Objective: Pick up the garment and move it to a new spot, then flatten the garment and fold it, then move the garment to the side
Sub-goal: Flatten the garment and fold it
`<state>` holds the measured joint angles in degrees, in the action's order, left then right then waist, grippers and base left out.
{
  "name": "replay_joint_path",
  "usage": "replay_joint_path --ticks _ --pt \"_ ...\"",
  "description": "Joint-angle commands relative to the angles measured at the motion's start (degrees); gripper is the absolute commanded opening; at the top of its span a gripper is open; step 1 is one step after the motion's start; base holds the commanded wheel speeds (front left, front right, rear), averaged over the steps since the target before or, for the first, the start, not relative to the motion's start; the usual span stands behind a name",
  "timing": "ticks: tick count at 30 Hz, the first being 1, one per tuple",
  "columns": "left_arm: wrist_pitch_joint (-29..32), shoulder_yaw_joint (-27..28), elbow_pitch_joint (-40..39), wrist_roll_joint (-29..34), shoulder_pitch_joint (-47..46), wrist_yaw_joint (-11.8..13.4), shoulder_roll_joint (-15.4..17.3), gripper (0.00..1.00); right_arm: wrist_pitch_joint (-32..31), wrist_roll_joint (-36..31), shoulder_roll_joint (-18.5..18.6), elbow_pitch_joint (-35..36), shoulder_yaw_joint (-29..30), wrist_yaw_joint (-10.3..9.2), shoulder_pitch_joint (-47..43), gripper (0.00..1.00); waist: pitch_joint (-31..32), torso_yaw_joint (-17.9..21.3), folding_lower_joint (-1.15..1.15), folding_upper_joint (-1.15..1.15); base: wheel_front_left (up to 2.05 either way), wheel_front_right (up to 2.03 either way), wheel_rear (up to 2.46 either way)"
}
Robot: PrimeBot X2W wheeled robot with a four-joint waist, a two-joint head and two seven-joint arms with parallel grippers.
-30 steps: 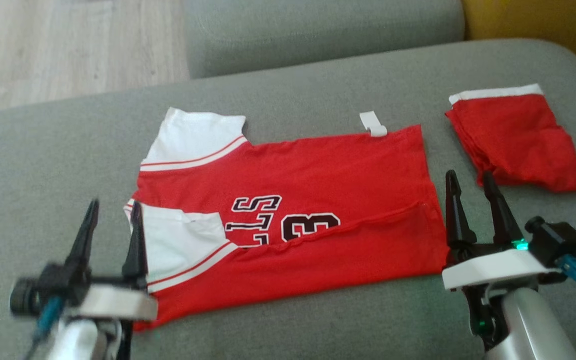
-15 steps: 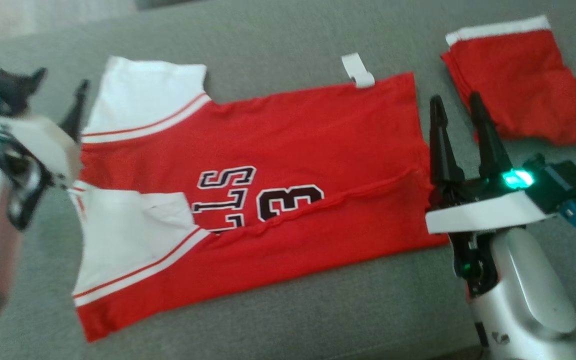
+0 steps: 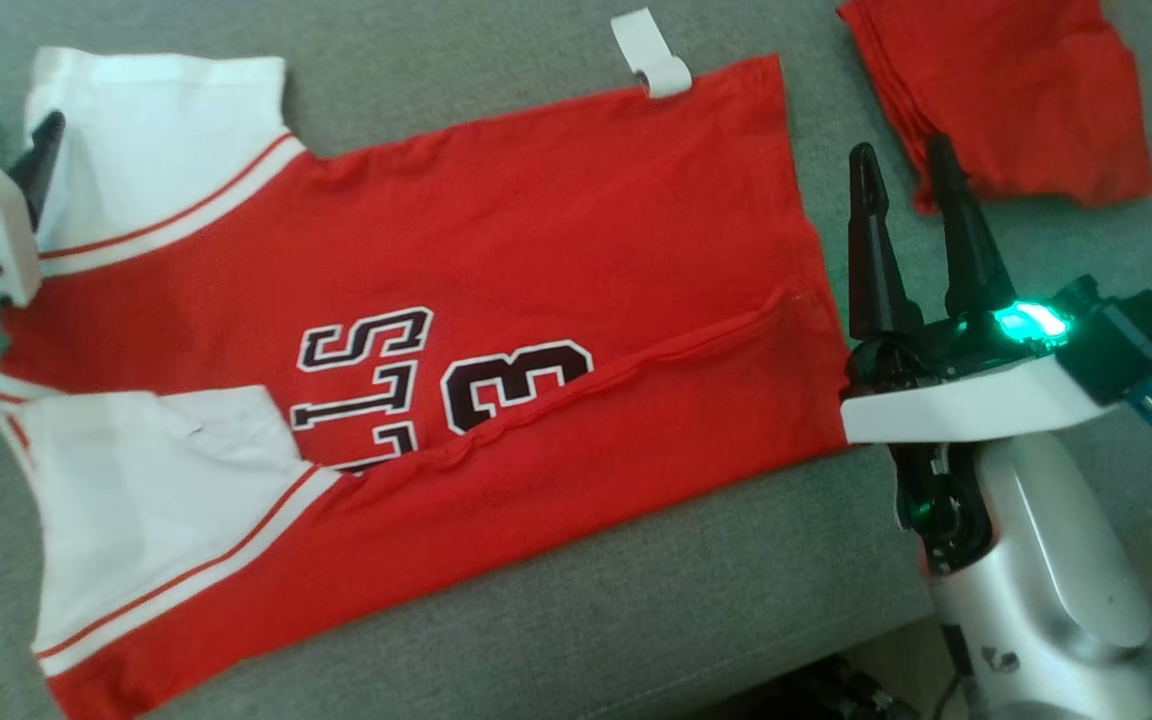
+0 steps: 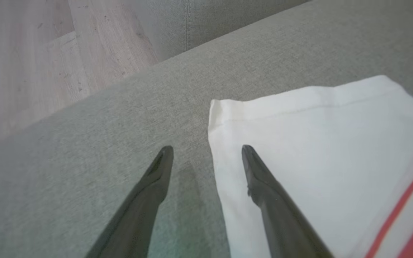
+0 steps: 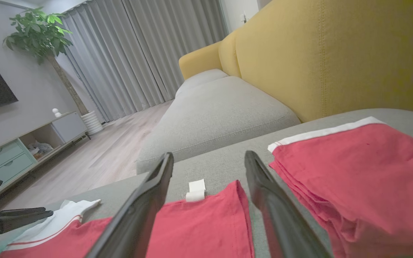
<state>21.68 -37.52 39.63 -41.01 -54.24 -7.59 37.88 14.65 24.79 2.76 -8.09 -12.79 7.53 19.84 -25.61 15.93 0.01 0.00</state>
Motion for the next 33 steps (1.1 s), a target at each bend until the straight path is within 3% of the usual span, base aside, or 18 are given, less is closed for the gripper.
replay_joint_path --ticks 1,14,15,16,17,24,30,33 --pt "0.06 2.02 -0.30 -1.08 -3.48 0.11 2.90 1.00 0.34 0.28 0.11 1.73 -1.18 -0.04 1.60 1.00 -1.28 0.92 -0.01 0.00 0.00 0.00 0.00" --pt "1.81 -2.54 2.19 -5.77 -5.28 0.10 2.83 1.00 0.35 1.56 0.11 0.07 -1.21 -0.04 2.42 1.00 -2.06 2.47 -0.01 0.00 0.00 0.00 0.00" --pt "2.55 -2.86 2.22 -6.55 -5.18 0.10 2.82 0.82 0.35 1.57 0.11 0.03 -1.10 -0.04 2.56 1.00 -2.04 2.54 -0.01 0.00 0.00 0.00 0.00" --pt "3.32 -3.29 2.08 -7.26 -5.08 0.10 2.85 0.29 0.35 1.57 0.11 0.00 -0.97 -0.04 2.68 1.00 -2.01 2.58 -0.01 0.00 0.00 0.00 0.00" --pt "3.95 -3.97 1.56 -7.84 -4.99 0.10 2.99 0.00 0.35 1.55 0.11 -0.04 -0.84 -0.04 2.78 1.00 -1.97 2.59 -0.01 0.00 0.00 0.00 0.00" --pt "0.86 -6.83 -1.39 -9.98 -5.12 0.10 3.65 0.00 0.35 -0.12 0.11 -0.81 0.68 -0.04 2.78 1.00 -0.44 1.03 -0.01 0.00 0.00 0.00 0.00" --pt "-10.04 -7.72 -3.26 -7.08 -5.40 0.23 2.04 0.00 -0.09 -6.63 0.11 -5.86 4.17 -0.04 3.68 1.00 2.87 -2.62 -0.01 0.00 0.00 0.00 0.00" --pt "-14.81 -7.80 -4.37 -5.50 -4.46 1.75 0.78 0.00 -2.31 -10.68 0.11 -7.40 6.05 -0.04 5.29 1.00 4.66 -5.23 -0.01 0.00 0.00 0.00 0.00"
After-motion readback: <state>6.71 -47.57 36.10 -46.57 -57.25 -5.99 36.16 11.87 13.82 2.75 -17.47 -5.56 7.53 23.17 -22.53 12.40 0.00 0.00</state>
